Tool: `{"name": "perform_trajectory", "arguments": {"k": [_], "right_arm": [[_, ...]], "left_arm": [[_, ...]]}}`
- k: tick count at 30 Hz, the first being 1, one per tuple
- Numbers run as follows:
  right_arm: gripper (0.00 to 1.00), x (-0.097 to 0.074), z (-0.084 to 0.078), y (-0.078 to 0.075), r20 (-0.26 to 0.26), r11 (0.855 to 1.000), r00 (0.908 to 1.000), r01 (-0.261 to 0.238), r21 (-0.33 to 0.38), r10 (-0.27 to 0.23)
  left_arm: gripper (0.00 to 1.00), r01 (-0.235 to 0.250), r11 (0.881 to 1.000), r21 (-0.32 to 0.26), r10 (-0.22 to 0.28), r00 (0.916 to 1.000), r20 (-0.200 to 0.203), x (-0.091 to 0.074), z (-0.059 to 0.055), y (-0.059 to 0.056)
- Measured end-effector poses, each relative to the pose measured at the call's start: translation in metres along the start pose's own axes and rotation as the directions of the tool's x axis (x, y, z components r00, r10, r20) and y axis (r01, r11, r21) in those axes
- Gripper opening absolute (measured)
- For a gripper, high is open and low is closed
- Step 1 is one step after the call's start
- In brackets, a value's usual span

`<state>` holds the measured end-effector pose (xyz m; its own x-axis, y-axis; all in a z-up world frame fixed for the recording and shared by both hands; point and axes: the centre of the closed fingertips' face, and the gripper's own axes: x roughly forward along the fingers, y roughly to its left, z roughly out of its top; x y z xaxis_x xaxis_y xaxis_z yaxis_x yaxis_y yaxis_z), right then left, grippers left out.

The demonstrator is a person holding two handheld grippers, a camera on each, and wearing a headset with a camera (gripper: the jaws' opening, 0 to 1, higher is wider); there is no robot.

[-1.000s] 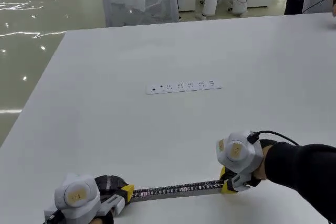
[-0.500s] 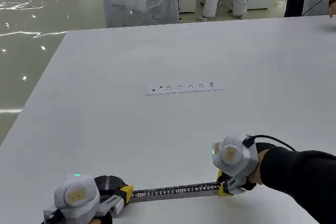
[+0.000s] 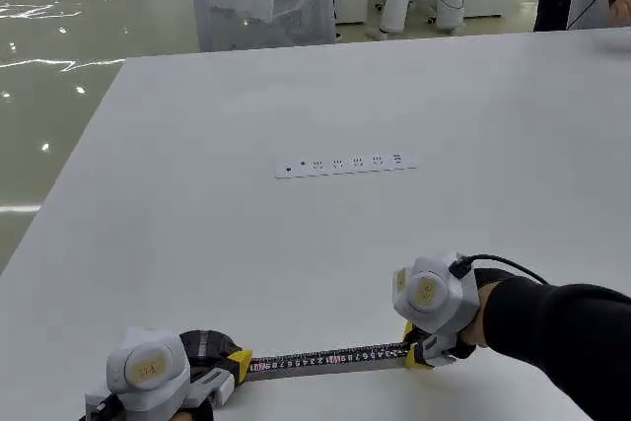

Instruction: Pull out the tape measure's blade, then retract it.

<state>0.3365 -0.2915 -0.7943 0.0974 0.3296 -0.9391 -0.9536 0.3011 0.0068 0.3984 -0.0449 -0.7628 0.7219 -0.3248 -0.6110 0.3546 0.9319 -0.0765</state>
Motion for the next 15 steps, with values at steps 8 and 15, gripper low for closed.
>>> {"name": "perform_trajectory", "arguments": {"k": [8, 15], "right_arm": [[0.10, 0.0009, 0.0029, 0.0005, 0.009, 1.000, 1.0000, -0.001, 0.009, 0.001], [0.10, 0.0017, 0.0051, 0.0011, 0.009, 1.000, 1.0000, 0.001, 0.009, -0.002]], "left_arm": [[0.62, -0.001, 1.000, 0.006, 0.001, 1.0000, 0.000, 0.0003, 0.0001, -0.0005], [0.62, 0.001, 1.000, 0.006, -0.001, 1.0000, -0.005, 0.0008, -0.0011, -0.0006]]}}
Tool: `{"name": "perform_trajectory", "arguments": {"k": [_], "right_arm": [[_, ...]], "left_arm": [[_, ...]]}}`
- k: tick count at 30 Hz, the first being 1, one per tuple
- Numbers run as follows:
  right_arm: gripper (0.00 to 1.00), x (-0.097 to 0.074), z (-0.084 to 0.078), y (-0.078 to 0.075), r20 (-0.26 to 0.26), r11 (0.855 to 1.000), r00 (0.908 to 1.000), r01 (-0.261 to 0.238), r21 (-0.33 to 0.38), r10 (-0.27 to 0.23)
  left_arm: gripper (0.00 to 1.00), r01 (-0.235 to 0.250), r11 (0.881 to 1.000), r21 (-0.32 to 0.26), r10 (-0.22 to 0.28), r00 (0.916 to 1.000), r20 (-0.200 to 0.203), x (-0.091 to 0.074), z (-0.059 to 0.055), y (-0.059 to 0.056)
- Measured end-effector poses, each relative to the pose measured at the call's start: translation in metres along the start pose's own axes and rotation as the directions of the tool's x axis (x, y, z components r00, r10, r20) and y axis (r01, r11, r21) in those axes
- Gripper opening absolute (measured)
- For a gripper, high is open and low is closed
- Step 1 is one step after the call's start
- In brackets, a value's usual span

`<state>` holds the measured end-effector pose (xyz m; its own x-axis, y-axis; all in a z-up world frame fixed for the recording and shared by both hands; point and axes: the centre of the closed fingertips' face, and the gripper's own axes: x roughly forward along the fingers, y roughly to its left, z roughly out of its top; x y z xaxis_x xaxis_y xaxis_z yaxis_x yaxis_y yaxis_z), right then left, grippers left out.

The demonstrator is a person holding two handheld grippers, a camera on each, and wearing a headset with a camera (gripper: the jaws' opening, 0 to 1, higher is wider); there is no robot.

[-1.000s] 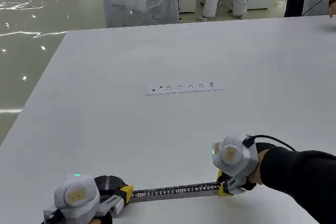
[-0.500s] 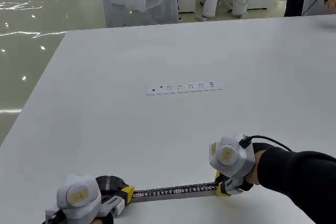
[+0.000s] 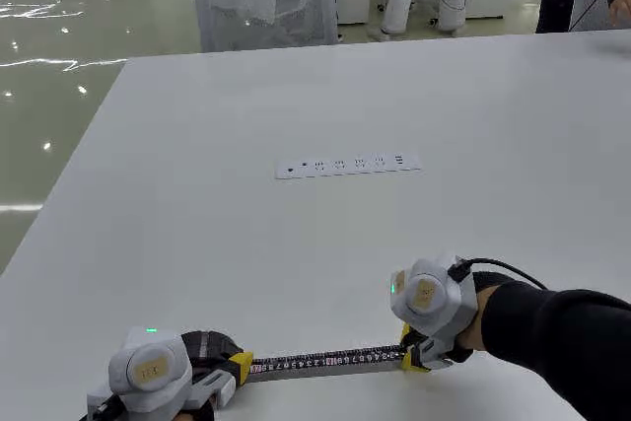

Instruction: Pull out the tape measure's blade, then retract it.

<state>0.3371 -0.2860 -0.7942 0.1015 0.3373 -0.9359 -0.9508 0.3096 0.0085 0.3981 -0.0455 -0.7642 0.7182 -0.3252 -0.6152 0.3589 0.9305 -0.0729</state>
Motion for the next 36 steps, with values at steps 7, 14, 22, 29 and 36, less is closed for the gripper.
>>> {"name": "perform_trajectory", "arguments": {"k": [7, 14, 22, 29, 36], "right_arm": [[0.11, 0.002, 0.003, 0.000, 0.004, 1.000, 1.0000, -0.005, 0.007, 0.005], [0.11, 0.002, 0.005, 0.001, 0.011, 1.000, 0.9999, -0.006, 0.004, 0.006], [0.11, 0.004, 0.009, 0.001, 0.022, 1.000, 0.9997, -0.012, -0.010, 0.012], [0.10, 0.005, 0.012, 0.002, 0.024, 0.999, 0.9995, -0.020, -0.048, 0.021], [0.10, 0.006, 0.016, 0.002, 0.032, 0.998, 0.9992, -0.022, -0.059, 0.023]], "left_arm": [[0.62, 0.004, 1.000, -0.004, -0.004, 1.0000, -0.008, 0.000, -0.001, -0.001], [0.62, 0.006, 1.000, -0.004, -0.006, 0.9999, -0.009, 0.000, -0.001, -0.001], [0.62, 0.007, 1.000, -0.005, -0.007, 0.9999, -0.008, 0.000, -0.001, -0.001], [0.62, 0.008, 1.000, -0.006, -0.008, 1.0000, -0.004, 0.000, -0.001, -0.001], [0.62, 0.009, 1.000, -0.001, -0.009, 0.9999, 0.008, 0.000, -0.001, 0.000]]}}
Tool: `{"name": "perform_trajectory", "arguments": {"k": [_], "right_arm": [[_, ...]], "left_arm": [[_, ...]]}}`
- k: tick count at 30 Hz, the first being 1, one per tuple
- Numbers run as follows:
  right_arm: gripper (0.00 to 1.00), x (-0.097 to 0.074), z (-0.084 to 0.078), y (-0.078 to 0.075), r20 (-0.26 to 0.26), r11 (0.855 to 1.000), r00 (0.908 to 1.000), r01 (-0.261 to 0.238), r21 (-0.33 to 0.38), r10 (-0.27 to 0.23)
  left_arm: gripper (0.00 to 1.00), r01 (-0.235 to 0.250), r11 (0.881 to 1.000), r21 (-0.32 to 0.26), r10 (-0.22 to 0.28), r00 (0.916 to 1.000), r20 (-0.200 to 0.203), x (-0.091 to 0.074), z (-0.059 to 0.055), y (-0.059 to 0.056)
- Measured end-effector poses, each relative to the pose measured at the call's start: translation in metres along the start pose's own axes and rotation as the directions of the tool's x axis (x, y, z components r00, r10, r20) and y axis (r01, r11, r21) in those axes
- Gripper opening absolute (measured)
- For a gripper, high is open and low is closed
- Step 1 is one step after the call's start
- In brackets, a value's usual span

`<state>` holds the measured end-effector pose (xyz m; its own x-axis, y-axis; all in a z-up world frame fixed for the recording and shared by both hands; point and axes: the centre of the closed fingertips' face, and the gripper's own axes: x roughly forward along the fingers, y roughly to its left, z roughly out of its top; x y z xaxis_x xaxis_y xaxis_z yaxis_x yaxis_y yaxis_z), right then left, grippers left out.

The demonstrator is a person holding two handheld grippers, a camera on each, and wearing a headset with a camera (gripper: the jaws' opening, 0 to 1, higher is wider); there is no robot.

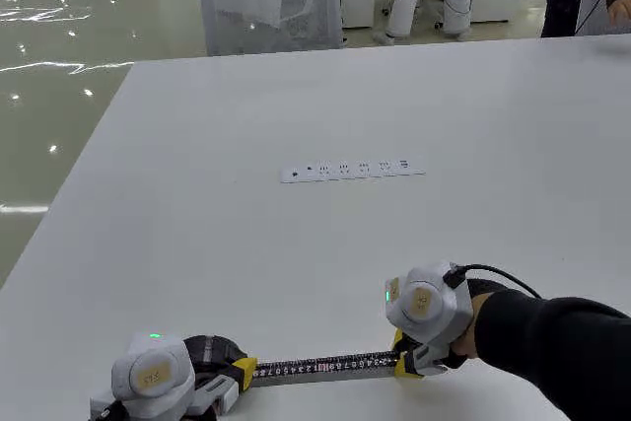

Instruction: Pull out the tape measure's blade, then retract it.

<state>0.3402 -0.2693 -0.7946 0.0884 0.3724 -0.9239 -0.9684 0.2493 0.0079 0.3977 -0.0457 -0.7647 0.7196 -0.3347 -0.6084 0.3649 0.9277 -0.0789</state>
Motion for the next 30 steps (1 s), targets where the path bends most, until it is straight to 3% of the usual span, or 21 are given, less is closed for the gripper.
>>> {"name": "perform_trajectory", "arguments": {"k": [30], "right_arm": [[0.11, 0.007, 0.014, 0.001, 0.017, 1.000, 0.9999, 0.001, -0.008, -0.001]], "left_arm": [[0.63, 0.016, 1.000, -0.023, -0.016, 0.9998, -0.013, 0.001, -0.001, -0.001]]}}
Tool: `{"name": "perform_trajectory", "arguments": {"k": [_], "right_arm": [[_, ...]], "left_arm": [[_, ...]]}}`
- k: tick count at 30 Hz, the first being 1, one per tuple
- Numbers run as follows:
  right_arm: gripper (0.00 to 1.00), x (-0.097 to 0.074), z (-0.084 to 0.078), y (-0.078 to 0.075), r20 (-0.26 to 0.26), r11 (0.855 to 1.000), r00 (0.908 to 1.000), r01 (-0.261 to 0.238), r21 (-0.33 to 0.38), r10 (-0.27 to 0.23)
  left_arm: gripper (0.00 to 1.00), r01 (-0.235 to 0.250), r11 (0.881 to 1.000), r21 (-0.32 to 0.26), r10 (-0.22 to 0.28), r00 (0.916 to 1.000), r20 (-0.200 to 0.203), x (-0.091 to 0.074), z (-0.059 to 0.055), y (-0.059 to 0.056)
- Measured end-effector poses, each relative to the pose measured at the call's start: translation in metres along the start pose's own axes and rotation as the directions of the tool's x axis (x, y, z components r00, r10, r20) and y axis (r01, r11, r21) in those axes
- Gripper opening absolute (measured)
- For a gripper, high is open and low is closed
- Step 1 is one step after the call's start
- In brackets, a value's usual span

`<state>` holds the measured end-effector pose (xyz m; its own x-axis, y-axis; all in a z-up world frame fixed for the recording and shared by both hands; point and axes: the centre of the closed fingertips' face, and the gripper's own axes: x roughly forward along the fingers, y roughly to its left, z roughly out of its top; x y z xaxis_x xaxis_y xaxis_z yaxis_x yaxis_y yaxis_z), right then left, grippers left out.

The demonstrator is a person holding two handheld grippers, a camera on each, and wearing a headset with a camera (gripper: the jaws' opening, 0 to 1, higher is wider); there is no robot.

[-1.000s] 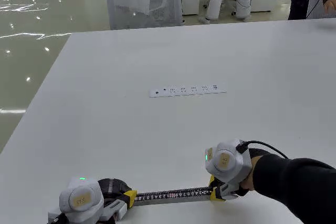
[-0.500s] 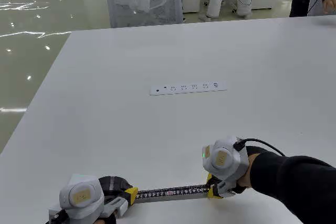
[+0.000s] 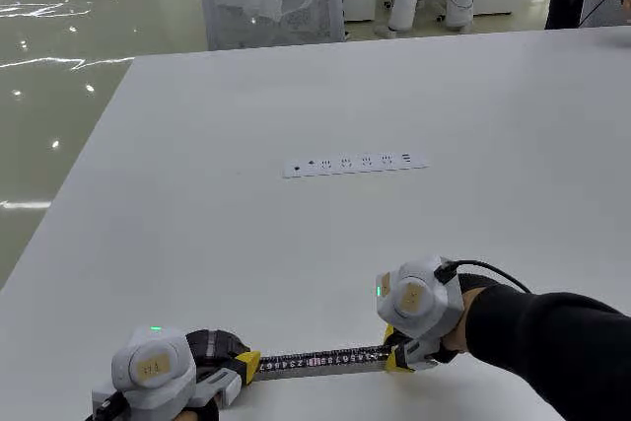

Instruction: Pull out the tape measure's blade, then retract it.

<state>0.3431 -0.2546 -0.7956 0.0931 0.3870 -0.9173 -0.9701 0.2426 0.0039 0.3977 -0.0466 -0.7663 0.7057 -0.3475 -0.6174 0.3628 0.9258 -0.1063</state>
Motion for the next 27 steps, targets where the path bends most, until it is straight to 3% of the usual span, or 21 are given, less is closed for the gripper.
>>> {"name": "perform_trajectory", "arguments": {"k": [27], "right_arm": [[0.11, 0.005, 0.011, 0.001, 0.008, 1.000, 0.9999, 0.007, 0.015, -0.007]], "left_arm": [[0.63, 0.004, 1.000, -0.003, -0.004, 1.0000, -0.002, 0.001, 0.000, 0.001]]}}
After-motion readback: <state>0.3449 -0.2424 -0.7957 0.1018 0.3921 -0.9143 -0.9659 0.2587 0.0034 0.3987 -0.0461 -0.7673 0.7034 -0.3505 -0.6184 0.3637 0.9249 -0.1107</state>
